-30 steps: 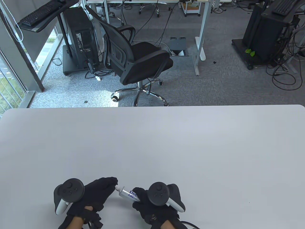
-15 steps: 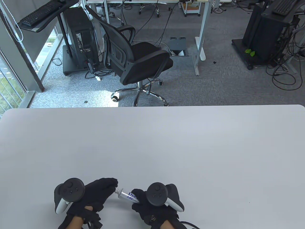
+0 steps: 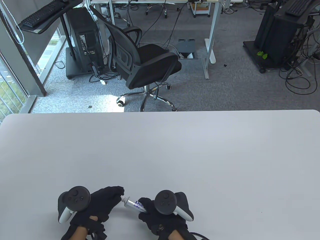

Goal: Screw tube cap onto toothpaste tube (Screw with left hand)

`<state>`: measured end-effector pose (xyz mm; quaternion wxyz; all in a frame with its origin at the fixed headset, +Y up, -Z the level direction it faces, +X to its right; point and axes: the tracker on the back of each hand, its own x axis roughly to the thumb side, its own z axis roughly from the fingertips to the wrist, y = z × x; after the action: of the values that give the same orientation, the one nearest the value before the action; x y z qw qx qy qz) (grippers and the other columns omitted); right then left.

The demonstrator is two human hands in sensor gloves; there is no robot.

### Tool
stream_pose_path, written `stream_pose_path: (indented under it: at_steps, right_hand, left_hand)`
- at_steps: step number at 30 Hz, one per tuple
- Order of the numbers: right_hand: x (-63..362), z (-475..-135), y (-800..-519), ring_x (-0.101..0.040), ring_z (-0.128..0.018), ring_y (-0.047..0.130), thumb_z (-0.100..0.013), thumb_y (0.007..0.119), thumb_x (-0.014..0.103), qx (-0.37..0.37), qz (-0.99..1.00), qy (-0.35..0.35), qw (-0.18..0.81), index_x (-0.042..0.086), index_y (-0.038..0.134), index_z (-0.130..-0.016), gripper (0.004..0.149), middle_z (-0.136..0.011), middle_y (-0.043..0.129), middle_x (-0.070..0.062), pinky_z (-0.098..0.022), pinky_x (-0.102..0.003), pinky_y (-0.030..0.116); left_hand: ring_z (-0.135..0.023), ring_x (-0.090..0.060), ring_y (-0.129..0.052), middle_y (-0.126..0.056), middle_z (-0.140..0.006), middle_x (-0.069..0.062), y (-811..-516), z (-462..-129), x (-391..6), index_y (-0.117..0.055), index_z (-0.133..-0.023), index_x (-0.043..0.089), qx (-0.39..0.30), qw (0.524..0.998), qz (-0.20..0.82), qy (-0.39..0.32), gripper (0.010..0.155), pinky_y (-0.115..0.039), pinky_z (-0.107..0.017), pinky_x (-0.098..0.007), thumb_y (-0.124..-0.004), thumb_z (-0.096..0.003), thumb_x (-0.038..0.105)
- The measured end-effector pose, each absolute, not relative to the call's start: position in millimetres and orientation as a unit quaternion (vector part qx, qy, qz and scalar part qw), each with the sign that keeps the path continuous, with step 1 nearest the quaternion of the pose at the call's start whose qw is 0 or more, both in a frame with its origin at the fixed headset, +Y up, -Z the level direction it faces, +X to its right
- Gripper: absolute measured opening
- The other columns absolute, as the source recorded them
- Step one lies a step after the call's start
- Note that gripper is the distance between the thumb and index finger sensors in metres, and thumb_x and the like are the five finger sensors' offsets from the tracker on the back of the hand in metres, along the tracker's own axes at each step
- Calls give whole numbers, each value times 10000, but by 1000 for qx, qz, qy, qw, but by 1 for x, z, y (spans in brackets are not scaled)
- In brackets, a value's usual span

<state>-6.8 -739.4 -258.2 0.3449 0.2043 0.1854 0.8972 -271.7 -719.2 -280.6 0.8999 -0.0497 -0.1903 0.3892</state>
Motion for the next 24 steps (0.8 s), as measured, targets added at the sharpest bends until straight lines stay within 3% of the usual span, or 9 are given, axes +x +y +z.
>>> stream_pose_path:
  at_steps: [5, 9, 13, 18, 24]
  right_hand:
    - [-6, -258, -736, -550, -793, 722, -579, 725, 265, 206, 897, 177, 349, 165, 499, -1052, 534, -962, 623, -271, -608, -713, 547]
    - [-6, -258, -737, -553, -790, 722, -579, 727, 261, 203, 899, 179, 345, 163, 503, -1051, 532, -961, 625, -273, -607, -716, 545]
    - [-6, -258, -737, -551, -794, 720, -579, 727, 262, 205, 900, 179, 339, 165, 501, -1052, 533, -963, 624, -270, -608, -714, 545]
    - [-6, -258, -737, -552, -792, 722, -579, 726, 263, 206, 898, 179, 345, 163, 500, -1053, 534, -962, 625, -272, -607, -714, 547]
    - [-5, -257, -736, -554, -790, 722, -579, 728, 261, 204, 900, 176, 343, 164, 503, -1052, 533, -961, 626, -272, -607, -716, 545]
  left_hand:
    - [-752, -330, -913, -910, -872, -88, -723, -281, -275, -811, -982, 202, -39, 905, 391, -165, 521, -654, -655, -595, -732, -576, 519]
    - [-696, -317, -942, -944, -809, -80, -724, -282, -271, -850, -930, 199, -54, 902, 389, -176, 456, -677, -639, -592, -755, -568, 460]
    - [-772, -307, -916, -900, -888, -71, -721, -282, -270, -789, -999, 221, -60, 899, 383, -203, 469, -656, -668, -596, -792, -549, 352]
    - [-781, -329, -900, -890, -899, -86, -723, -281, -275, -781, -1013, 206, -50, 899, 399, -175, 528, -646, -664, -599, -756, -572, 496]
    - [-701, -315, -940, -942, -813, -73, -724, -281, -272, -851, -930, 206, -57, 904, 384, -182, 458, -674, -643, -589, -751, -572, 473]
